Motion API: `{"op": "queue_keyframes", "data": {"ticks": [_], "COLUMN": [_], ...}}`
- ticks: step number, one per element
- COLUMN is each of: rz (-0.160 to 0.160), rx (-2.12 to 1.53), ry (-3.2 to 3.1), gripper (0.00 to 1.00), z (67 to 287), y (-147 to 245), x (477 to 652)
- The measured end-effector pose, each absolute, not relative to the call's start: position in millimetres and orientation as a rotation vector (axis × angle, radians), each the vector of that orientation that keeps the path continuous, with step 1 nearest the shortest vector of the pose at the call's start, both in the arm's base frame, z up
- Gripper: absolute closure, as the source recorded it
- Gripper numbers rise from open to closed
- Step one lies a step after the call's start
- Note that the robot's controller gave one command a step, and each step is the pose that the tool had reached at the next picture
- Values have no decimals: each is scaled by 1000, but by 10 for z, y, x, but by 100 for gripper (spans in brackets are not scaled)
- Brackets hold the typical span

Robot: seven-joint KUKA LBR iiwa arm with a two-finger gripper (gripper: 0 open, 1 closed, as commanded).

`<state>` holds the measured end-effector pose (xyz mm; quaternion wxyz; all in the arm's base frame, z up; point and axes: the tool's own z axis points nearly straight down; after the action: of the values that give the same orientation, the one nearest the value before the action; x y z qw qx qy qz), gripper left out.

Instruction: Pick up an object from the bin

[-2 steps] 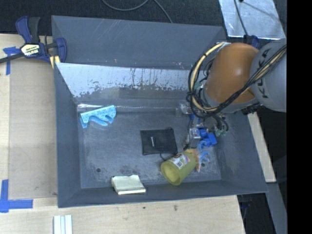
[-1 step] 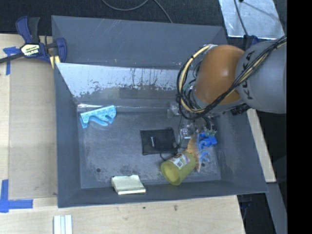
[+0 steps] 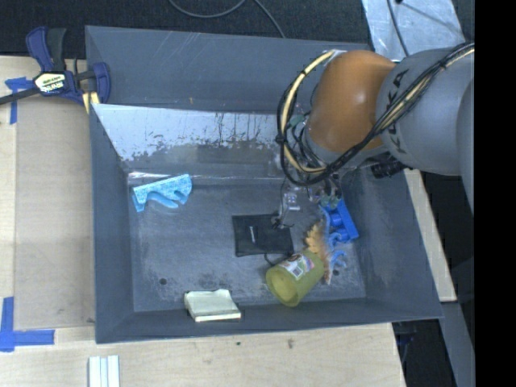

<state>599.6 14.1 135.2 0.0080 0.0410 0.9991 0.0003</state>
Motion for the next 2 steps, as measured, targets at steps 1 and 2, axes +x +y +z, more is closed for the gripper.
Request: {"op": "queue_keyframes", "data": {"ticks": [1,2], "rz": [1,3], "rx": [83,244], "ry": [3143,3113], "gripper": [0,100], "z": [678,714], "y": [260,253], "x": [5863,5840]}}
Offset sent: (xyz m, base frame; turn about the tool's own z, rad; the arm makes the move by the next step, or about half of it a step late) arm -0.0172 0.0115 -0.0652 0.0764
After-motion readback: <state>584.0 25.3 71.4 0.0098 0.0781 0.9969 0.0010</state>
